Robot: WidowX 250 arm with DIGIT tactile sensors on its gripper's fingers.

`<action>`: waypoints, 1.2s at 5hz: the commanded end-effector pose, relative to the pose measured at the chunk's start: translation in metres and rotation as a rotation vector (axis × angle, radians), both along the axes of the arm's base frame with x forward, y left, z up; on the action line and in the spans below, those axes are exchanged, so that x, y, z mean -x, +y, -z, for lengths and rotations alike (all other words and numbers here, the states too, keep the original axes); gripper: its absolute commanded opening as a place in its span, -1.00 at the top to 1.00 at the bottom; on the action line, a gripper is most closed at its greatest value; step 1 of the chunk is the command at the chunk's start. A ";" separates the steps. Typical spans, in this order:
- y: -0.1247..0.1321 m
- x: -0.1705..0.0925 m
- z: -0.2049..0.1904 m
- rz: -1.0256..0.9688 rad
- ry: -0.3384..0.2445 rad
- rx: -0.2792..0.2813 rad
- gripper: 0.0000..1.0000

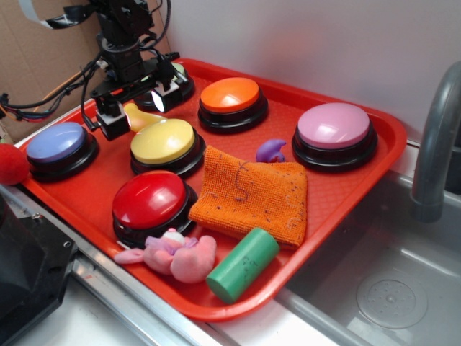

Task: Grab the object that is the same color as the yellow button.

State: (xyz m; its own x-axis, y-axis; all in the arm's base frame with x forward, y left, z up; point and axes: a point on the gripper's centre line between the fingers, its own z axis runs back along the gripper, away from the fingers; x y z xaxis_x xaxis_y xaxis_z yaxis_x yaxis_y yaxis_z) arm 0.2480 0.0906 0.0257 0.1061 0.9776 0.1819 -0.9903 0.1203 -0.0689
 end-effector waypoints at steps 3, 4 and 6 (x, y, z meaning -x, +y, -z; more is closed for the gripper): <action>0.012 0.006 0.004 0.001 -0.008 0.021 1.00; 0.015 0.005 -0.008 -0.014 -0.023 -0.004 1.00; 0.015 -0.002 -0.075 0.206 -0.013 -0.021 1.00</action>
